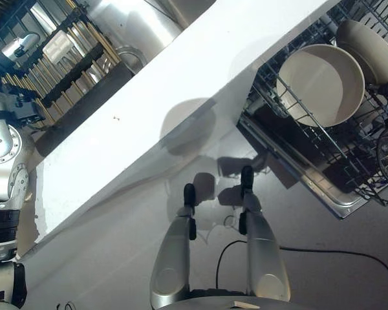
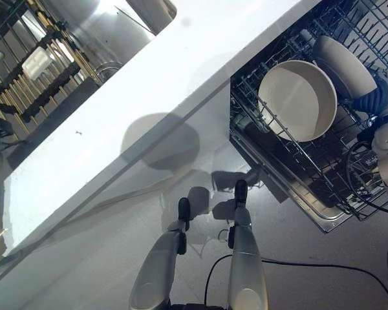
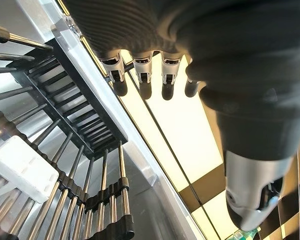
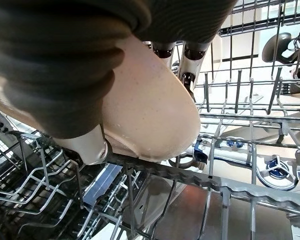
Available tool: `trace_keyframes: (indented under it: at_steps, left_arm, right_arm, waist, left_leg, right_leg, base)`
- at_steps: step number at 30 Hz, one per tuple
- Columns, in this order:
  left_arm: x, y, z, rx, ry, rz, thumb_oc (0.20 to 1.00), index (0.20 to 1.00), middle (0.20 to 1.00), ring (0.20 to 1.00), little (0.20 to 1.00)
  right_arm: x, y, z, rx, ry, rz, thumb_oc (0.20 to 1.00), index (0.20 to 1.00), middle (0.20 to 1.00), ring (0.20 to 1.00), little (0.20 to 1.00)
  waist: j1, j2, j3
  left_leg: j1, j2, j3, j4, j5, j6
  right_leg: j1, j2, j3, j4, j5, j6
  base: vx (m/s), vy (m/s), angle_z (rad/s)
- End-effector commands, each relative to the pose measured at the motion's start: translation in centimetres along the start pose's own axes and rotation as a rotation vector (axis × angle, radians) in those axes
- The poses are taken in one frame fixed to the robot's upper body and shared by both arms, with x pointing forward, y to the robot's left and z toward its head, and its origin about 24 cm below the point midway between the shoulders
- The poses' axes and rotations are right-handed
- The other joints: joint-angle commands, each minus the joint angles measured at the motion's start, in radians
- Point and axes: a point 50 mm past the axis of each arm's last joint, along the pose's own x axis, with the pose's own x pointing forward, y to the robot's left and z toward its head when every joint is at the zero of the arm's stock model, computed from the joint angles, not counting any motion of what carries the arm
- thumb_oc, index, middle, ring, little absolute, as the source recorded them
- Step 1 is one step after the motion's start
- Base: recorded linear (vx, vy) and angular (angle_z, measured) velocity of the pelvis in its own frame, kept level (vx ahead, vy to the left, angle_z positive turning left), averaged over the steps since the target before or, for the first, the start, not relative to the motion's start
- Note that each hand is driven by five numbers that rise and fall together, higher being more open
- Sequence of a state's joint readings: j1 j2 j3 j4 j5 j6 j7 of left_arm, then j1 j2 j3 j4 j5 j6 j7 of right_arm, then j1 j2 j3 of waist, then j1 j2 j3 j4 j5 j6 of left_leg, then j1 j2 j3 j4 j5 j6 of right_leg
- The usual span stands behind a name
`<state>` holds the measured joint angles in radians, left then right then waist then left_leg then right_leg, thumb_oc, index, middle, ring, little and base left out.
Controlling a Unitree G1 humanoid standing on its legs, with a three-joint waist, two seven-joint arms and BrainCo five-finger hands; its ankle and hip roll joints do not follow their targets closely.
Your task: Pick up plates and place into dishwasher.
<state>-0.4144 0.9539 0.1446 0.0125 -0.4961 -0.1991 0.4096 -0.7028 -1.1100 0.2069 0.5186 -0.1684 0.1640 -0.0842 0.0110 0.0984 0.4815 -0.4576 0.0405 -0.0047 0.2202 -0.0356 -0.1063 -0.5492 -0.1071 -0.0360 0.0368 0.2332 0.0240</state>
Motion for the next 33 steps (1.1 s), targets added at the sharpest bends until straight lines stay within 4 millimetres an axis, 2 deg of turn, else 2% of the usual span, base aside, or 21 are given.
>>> trace_keyframes:
  at_steps: [1, 8, 11, 21, 33]
  left_arm:
    - [-1.7, -1.2, -2.8, -0.064, 0.098, 0.043, 1.0, 1.0, 1.0, 1.0, 1.0]
    - [-1.5, -1.2, -2.8, -0.057, 0.109, 0.029, 1.0, 1.0, 1.0, 1.0, 1.0]
    - [-1.6, -1.0, -3.0, -0.061, 0.118, 0.034, 1.0, 1.0, 1.0, 1.0, 1.0]
    - [-1.8, -0.1, -3.2, -0.055, 0.129, 0.05, 1.0, 1.0, 1.0, 1.0, 1.0]
    - [-2.4, 1.1, -4.1, -0.033, 0.184, 0.059, 1.0, 1.0, 1.0, 1.0, 1.0]
  right_arm:
    - [-0.9, 3.5, -3.6, -0.095, 0.203, 0.126, 1.0, 1.0, 1.0, 1.0, 1.0]
    - [-1.1, 3.7, -4.1, -0.036, 0.227, 0.12, 1.0, 1.0, 1.0, 1.0, 1.0]
    - [-1.0, 3.9, -3.7, -0.018, 0.203, 0.113, 1.0, 1.0, 1.0, 1.0, 1.0]
    - [-1.1, 2.5, -2.7, -0.064, 0.153, 0.032, 1.0, 1.0, 1.0, 1.0, 1.0]
    - [-1.8, 0.5, -1.7, -0.057, 0.098, -0.072, 1.0, 1.0, 1.0, 1.0, 1.0]
  waist:
    - [-0.01, 0.046, 0.038]
    - [-0.011, 0.041, 0.038]
    - [-0.012, 0.038, 0.038]
    - [-0.026, 0.027, 0.037]
    - [-0.048, 0.009, -0.033]
  left_leg:
    - [-0.09, 0.023, -0.029, -0.213, 0.228, 0.025]
    - [-0.079, 0.025, -0.026, -0.2, 0.219, 0.026]
    - [-0.068, 0.025, -0.026, -0.197, 0.215, 0.025]
    - [-0.028, 0.027, -0.02, -0.189, 0.201, 0.029]
    - [0.028, 0.035, 0.002, -0.183, 0.173, 0.027]
  right_leg:
    - [-0.016, 0.018, -0.039, 0.153, -0.168, 0.047]
    - [-0.005, 0.02, -0.043, 0.158, -0.168, 0.045]
    - [0.007, 0.022, -0.045, 0.156, -0.168, 0.044]
    - [0.043, 0.033, -0.042, 0.159, -0.173, 0.04]
    - [0.094, 0.043, -0.033, 0.148, -0.189, 0.033]
  base:
    - [0.0, 0.0, 0.0]
    - [0.0, -0.005, 0.0]
    - [0.0, 0.0, 0.0]
    - [-0.01, -0.001, 0.0]
    - [-0.01, 0.001, 0.0]
